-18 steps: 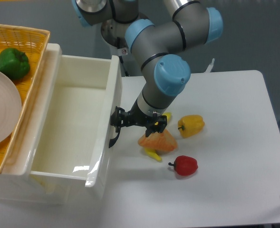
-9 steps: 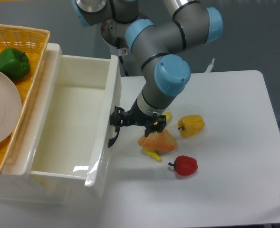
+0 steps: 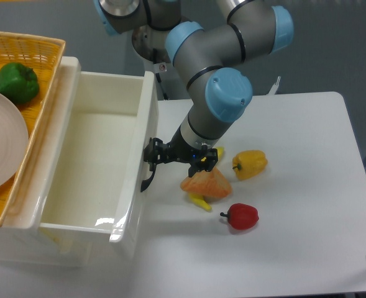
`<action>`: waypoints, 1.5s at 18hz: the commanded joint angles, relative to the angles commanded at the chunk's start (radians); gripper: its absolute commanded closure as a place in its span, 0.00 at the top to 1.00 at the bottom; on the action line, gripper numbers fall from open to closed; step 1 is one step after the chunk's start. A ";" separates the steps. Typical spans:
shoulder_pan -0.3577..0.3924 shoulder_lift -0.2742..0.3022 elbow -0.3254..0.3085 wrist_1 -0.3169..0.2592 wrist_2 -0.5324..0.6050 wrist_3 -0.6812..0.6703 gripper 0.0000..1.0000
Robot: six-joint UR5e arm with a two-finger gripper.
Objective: Slide open the top white drawer
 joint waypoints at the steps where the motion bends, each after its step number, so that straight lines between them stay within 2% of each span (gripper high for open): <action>1: 0.000 0.002 0.000 -0.002 0.000 0.000 1.00; 5: 0.003 0.002 0.000 -0.008 0.003 0.000 1.00; 10: 0.044 0.012 0.012 0.002 0.005 0.018 1.00; 13: 0.046 0.011 0.012 0.020 0.020 0.108 1.00; 15: 0.046 0.009 0.008 0.047 0.070 0.210 1.00; 19: 0.044 0.003 0.003 0.060 0.173 0.349 1.00; 22: 0.046 0.000 0.000 0.058 0.242 0.414 1.00; 27: 0.064 0.000 -0.009 0.060 0.249 0.456 1.00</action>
